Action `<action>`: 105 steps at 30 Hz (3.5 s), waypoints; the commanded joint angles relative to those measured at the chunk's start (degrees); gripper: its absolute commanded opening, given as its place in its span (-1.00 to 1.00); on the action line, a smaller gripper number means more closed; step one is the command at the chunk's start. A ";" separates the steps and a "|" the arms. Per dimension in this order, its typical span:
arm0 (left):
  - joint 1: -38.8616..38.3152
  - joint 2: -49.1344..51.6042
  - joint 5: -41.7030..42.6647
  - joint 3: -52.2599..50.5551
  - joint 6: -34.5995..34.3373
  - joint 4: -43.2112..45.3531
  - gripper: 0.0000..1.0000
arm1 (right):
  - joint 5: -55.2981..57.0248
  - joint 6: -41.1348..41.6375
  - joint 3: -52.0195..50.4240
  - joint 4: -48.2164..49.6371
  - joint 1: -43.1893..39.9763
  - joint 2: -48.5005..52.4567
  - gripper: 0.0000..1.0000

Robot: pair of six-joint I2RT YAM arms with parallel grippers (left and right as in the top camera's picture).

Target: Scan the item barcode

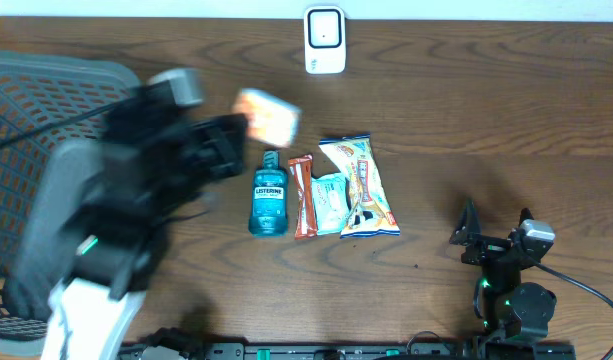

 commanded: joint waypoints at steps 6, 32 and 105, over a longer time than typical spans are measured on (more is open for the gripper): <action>-15.39 21.38 -3.93 -0.85 2.49 12.55 -0.85 | 0.31 -0.81 -0.20 -0.04 -0.79 -0.31 0.98; -23.96 43.47 -5.29 0.66 10.95 17.62 0.69 | 0.31 -0.81 -0.20 -0.04 -0.79 -0.31 0.98; 16.02 -53.33 -0.20 -4.17 29.68 8.96 0.98 | 0.31 -0.81 -0.20 -0.07 -0.79 -0.31 0.98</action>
